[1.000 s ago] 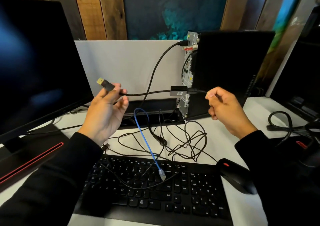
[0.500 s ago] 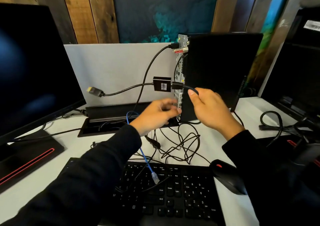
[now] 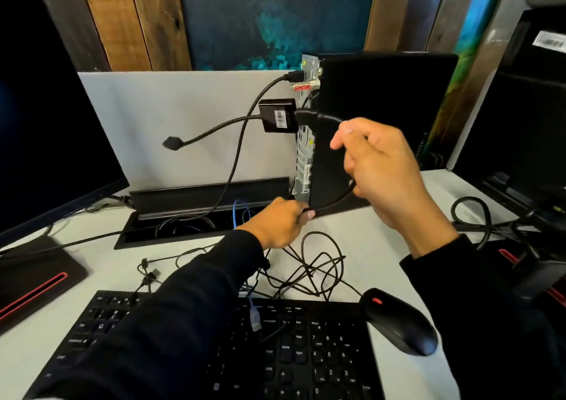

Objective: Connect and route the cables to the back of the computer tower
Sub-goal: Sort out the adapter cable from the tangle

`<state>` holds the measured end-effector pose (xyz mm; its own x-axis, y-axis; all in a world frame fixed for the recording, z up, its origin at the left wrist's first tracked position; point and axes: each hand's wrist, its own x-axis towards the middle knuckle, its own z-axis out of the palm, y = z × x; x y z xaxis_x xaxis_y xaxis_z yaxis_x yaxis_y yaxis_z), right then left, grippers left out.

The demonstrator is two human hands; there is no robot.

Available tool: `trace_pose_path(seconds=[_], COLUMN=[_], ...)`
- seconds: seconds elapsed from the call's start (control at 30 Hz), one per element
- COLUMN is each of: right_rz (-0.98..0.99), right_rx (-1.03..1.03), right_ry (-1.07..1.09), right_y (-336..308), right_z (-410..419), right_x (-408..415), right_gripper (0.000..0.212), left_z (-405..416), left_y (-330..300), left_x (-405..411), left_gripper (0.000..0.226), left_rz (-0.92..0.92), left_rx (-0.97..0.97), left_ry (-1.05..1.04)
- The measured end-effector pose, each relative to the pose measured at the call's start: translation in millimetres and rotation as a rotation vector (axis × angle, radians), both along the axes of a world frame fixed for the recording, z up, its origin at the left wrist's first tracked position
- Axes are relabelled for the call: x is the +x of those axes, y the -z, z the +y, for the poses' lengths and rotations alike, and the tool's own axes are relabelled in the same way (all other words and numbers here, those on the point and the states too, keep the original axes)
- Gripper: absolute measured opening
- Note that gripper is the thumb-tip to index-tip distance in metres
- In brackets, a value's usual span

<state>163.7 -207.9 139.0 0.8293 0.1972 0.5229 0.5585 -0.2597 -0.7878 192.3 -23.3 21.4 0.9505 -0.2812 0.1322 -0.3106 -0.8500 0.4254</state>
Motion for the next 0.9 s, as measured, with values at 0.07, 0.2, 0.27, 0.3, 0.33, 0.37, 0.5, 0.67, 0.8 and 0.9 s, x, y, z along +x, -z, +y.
trace_pose_path(seconds=[0.07, 0.2, 0.27, 0.3, 0.33, 0.37, 0.5, 0.67, 0.8, 0.9], right_rz=[-0.044, -0.029, -0.002, 0.017, 0.039, 0.061, 0.167, 0.152, 0.137, 0.074], right_rx=[0.017, -0.022, -0.054, -0.073, -0.082, -0.076, 0.055, 0.190, 0.251, -0.012], right_ry=[0.043, 0.160, 0.242, 0.282, 0.310, 0.330, 0.370, 0.303, 0.240, 0.294], right_y=[-7.4, -7.5, -0.2, 5.1, 10.8, 16.8, 24.1, 16.9, 7.8, 10.0], right_z=[-7.5, -18.6, -18.0, -18.0, -19.0, -21.1, -34.0, -44.5, -50.4, -38.4], right_x=[0.3, 6.9, 12.0, 15.1, 18.2, 22.9, 39.1, 38.6, 35.4, 25.0], right_gripper=[0.030, 0.027, 0.024, 0.024, 0.025, 0.025, 0.028, 0.028, 0.030, 0.065], left_z=[-2.0, -3.2, 3.3, 11.5, 22.8, 37.2, 93.9, 116.6, 118.3, 120.5], left_y=[-8.7, -10.0, -6.6, -5.1, -5.2, -4.7, -2.3, -15.0, -41.0, -46.3], left_x=[-15.0, -50.7, -59.7, -60.3, -60.8, -59.8, -61.2, -79.5, -92.4, -88.6], left_gripper=[0.033, 0.042, 0.039, 0.039, 0.040, 0.042, 0.037, 0.027, 0.027, 0.028], left_rz=[-0.033, 0.004, -0.001, -0.015, -0.024, -0.023, 0.052, -0.110, -0.252, -0.286], left_rx=[-0.035, -0.139, -0.122, -0.091, -0.043, 0.032, 0.226, -0.062, -0.343, -0.441], left_ry=[0.017, 0.048, 0.038, 0.001, -0.045, -0.091, -0.221, -0.222, -0.218, -0.224])
